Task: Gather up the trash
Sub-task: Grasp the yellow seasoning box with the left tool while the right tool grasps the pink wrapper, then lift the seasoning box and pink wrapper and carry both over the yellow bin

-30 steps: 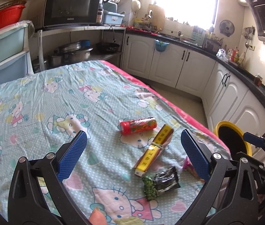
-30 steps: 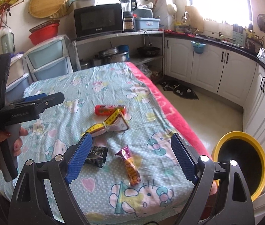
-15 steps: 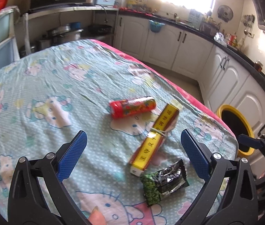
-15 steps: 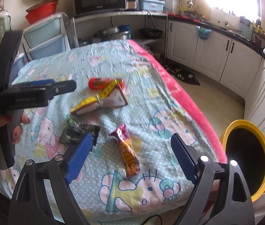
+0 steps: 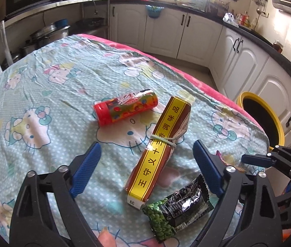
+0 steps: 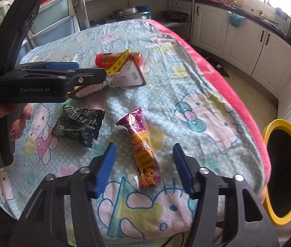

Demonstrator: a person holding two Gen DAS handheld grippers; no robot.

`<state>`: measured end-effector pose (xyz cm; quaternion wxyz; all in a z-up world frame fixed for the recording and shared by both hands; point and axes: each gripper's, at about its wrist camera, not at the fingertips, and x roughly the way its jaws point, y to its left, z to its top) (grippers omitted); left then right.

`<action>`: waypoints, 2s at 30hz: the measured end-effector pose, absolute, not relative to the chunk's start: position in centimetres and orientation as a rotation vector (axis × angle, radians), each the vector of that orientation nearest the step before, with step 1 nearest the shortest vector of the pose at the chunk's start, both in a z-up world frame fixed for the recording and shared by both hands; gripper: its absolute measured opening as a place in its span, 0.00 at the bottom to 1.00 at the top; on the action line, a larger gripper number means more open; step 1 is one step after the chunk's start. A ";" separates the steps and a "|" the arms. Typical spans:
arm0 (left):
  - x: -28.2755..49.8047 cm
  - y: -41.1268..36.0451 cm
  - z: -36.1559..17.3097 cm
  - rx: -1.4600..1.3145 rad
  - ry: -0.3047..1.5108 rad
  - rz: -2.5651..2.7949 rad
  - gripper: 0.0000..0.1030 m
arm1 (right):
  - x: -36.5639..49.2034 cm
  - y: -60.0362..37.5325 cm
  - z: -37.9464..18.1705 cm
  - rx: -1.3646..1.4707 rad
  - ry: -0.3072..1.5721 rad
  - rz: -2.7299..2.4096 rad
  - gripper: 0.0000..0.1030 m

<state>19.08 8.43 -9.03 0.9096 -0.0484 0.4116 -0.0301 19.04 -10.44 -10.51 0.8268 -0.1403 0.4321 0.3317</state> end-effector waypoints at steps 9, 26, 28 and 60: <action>20.0 7.9 -10.9 -0.089 0.904 -0.083 0.51 | 19.5 -10.1 -11.5 -0.304 0.926 0.717 0.30; 18.8 9.3 -9.2 -0.130 0.870 -0.026 0.20 | 18.9 -11.0 -8.9 -0.241 0.878 0.736 0.20; 18.4 9.7 -8.2 -0.141 0.849 -0.015 0.20 | 18.8 -11.1 -8.3 -0.240 0.865 0.740 0.20; 16.9 1.9 3.2 -0.104 0.606 -0.158 0.20 | 18.4 -20.7 2.1 -0.096 0.629 0.572 0.20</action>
